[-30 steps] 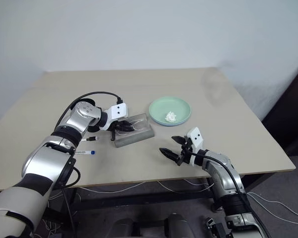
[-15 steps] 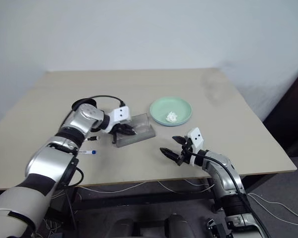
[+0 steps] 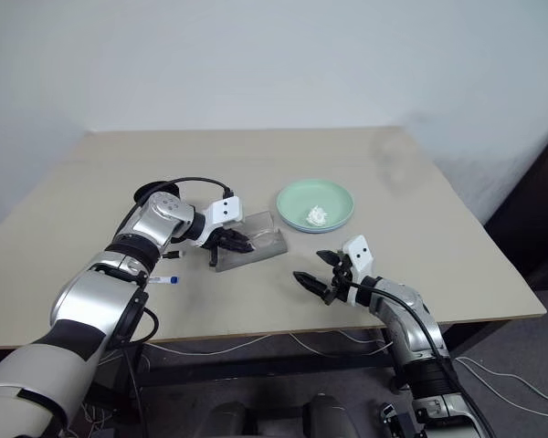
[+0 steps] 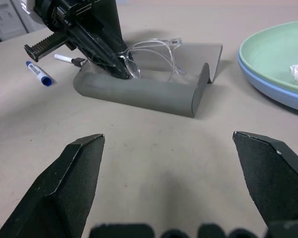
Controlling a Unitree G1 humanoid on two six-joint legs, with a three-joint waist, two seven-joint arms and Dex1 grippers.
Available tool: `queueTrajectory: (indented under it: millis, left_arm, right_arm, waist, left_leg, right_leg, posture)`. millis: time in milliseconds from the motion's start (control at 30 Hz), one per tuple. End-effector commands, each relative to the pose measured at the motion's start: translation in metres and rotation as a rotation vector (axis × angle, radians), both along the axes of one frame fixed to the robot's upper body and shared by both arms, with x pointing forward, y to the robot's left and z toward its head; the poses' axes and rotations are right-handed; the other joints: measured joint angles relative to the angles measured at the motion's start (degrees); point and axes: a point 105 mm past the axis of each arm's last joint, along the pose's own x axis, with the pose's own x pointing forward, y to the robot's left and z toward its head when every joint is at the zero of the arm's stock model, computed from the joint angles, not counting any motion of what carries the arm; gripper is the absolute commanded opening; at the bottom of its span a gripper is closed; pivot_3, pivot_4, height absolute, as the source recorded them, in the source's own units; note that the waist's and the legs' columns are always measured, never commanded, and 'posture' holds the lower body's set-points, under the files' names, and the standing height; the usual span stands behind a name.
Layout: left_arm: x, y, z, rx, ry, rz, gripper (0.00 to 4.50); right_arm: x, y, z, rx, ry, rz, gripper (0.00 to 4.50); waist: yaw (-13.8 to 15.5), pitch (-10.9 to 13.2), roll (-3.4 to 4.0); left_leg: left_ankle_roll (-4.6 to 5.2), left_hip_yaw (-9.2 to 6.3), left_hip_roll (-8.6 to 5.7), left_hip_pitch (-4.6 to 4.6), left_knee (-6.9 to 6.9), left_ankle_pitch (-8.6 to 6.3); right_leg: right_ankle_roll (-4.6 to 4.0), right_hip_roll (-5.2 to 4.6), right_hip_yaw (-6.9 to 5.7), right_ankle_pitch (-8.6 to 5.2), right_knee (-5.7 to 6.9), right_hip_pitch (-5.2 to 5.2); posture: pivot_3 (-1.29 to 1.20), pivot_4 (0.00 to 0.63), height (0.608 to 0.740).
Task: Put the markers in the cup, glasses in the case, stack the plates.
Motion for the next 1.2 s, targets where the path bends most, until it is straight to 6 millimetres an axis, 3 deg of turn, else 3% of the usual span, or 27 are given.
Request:
queueTrajectory:
  millis: [33, 433, 533, 700, 1033, 1200]
  left_arm:
    - [-0.016, 0.005, -0.015, 0.031, 0.131, -0.046, 0.35]
    - [-0.023, 0.008, -0.020, 0.030, 0.172, -0.058, 0.35]
    - [-0.018, 0.008, -0.018, 0.024, 0.137, -0.036, 0.99]
    - [-0.008, 0.003, -0.012, -0.013, 0.067, 0.008, 2.63]
    - [0.024, -0.007, 0.025, -0.114, -0.162, 0.128, 2.63]
    - [0.037, -0.001, 0.030, -0.094, -0.283, 0.207, 2.46]
  right_arm:
    - [0.006, 0.002, 0.015, 0.007, -0.066, 0.005, 4.50]
    - [0.007, 0.003, 0.014, 0.003, -0.066, 0.008, 4.50]
    - [0.007, 0.003, 0.014, 0.001, -0.067, 0.009, 4.50]
    - [0.006, 0.004, 0.014, 0.002, -0.067, 0.012, 4.50]
    - [0.006, 0.004, 0.013, 0.002, -0.062, 0.012, 4.50]
    - [0.006, 0.005, 0.013, 0.001, -0.060, 0.013, 4.50]
  waist:
    - [-0.06, 0.00, 0.00]
    - [-0.17, 0.00, 0.00]
    - [-0.17, 0.00, 0.00]
    - [-0.14, 0.01, -0.01]
    - [0.01, 0.03, -0.04]
    - [-0.05, 0.03, -0.04]
  left_leg:
    - [0.00, 0.00, 0.00, 0.00, 0.00, 0.00]
    - [0.00, 0.02, 0.05, 0.03, 0.01, 0.00]
    - [0.00, 0.01, 0.06, 0.03, 0.02, 0.00]
    - [0.00, 0.01, 0.06, -0.01, 0.02, 0.00]
    - [0.00, -0.01, 0.03, -0.07, 0.06, 0.00]
    - [0.00, 0.00, 0.03, -0.06, 0.06, 0.00]
  right_leg:
    - [0.00, 0.00, 0.00, 0.00, 0.01, 0.00]
    - [-0.01, 0.07, 0.06, 0.00, 0.09, -0.04]
    - [-0.01, 0.08, 0.05, 0.00, 0.10, -0.04]
    - [-0.01, 0.08, 0.05, 0.00, 0.11, -0.08]
    - [0.00, 0.03, 0.02, 0.00, 0.10, -0.10]
    - [0.01, 0.03, 0.04, 0.01, 0.10, -0.10]
  posture:
    - [0.00, 0.000, 0.740]
    - [0.00, 0.000, 0.740]
    - [0.00, 0.000, 0.740]
    - [0.00, 0.000, 0.740]
    - [0.00, 0.000, 0.740]
    - [0.00, 0.000, 0.740]
